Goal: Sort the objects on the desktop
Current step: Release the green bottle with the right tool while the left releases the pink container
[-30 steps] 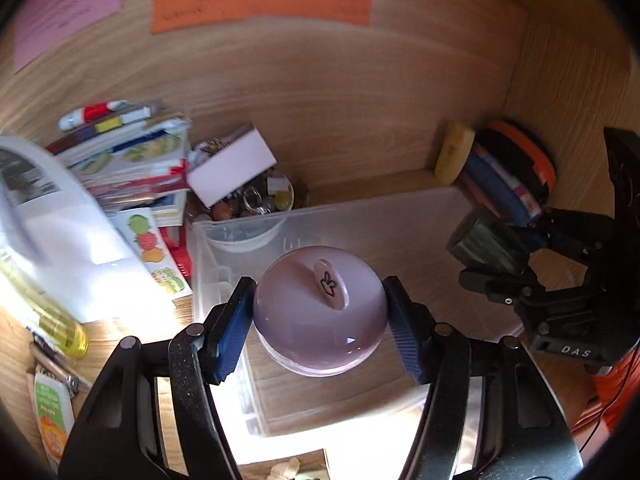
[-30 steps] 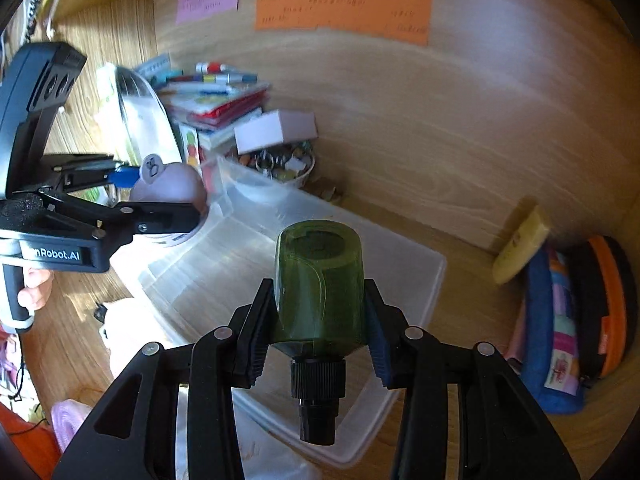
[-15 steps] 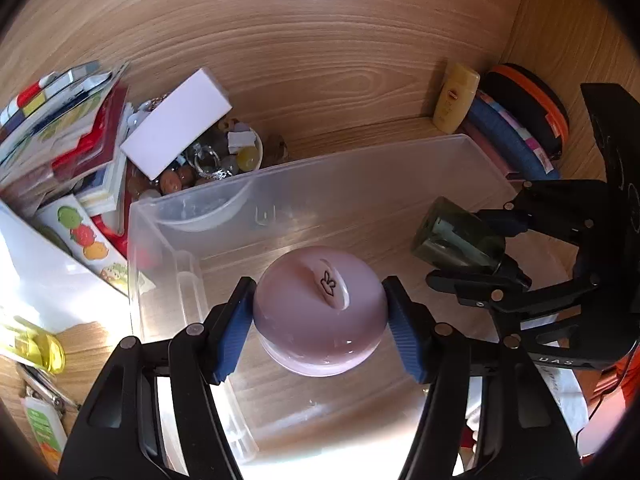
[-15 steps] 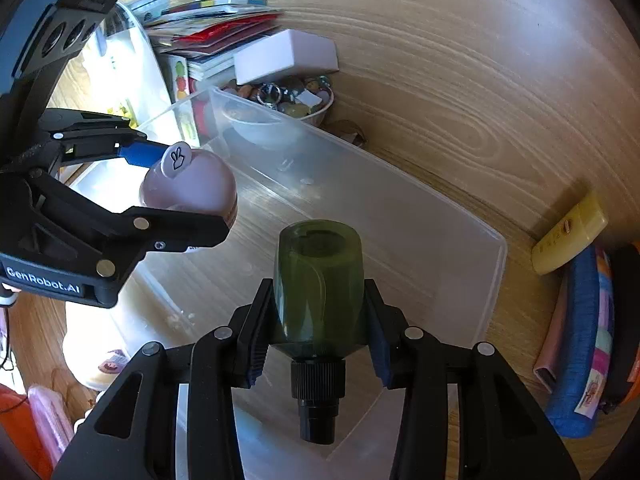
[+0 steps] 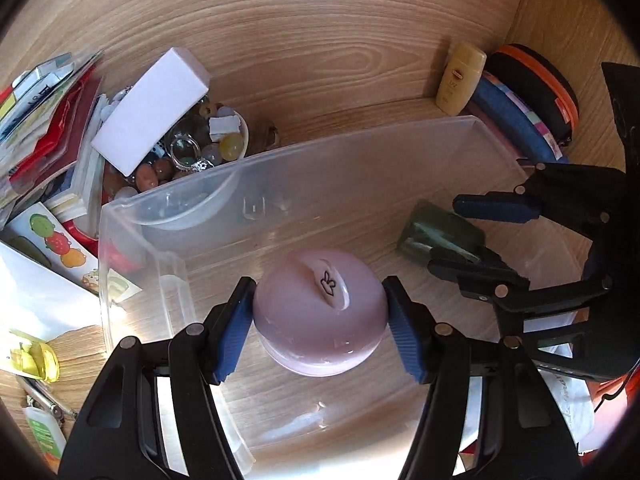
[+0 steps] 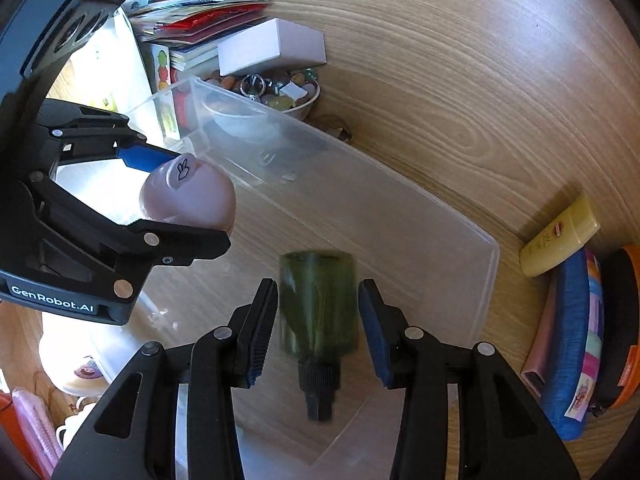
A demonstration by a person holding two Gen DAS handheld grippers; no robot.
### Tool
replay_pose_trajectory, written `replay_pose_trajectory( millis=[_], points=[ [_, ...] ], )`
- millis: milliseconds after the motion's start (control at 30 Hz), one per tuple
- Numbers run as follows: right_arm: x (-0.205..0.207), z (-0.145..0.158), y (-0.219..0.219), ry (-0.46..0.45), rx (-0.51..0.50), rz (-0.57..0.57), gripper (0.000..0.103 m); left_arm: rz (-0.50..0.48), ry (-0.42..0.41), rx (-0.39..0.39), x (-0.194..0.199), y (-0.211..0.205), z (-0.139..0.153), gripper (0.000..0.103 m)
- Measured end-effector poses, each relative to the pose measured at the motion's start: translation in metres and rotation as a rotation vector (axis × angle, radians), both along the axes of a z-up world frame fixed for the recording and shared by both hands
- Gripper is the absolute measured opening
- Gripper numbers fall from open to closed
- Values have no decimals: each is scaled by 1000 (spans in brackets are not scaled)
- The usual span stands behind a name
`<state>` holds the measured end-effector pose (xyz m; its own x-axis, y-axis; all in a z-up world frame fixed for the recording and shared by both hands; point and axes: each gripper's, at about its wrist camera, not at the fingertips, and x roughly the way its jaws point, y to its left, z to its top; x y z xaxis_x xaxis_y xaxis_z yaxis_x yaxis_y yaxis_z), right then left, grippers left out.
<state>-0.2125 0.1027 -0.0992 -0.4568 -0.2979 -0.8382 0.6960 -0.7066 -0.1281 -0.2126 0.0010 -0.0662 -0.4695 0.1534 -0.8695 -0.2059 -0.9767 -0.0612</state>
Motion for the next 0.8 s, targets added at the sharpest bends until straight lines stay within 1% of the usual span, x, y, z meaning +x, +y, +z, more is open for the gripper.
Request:
replay_pose_trajectory(
  millis=[100, 200, 300, 367, 433, 467, 567, 633, 700, 800],
  points=[
    [-1, 2, -3, 10, 8, -3, 39, -5, -13, -4, 0, 2, -2, 63],
    [-2, 4, -2, 22, 15, -15, 44, -1, -16, 1, 1, 1, -2, 63],
    [-2, 7, 0, 23, 8, -24, 51, 1, -1, -6, 2, 2, 1, 64],
    [4, 9, 1, 36, 5, -33, 59, 0, 12, -7, 4, 2, 5, 64],
    [7, 12, 3, 53, 1, -38, 63, 0, 23, -9, 6, 2, 10, 64],
    [10, 14, 5, 58, -1, -38, 64, 1, 29, -10, 7, 1, 12, 65],
    [18, 22, 8, 77, -6, -37, 67, 10, 51, -9, 11, 1, 18, 74],
    [25, 29, 9, 95, -12, -33, 70, 18, 70, -9, 15, 1, 23, 74],
    [33, 35, 11, 113, -21, -31, 70, 23, 88, -4, 19, 0, 28, 74],
    [31, 33, 8, 130, -40, -23, 70, 33, 111, 2, 27, -1, 36, 75]
  ],
)
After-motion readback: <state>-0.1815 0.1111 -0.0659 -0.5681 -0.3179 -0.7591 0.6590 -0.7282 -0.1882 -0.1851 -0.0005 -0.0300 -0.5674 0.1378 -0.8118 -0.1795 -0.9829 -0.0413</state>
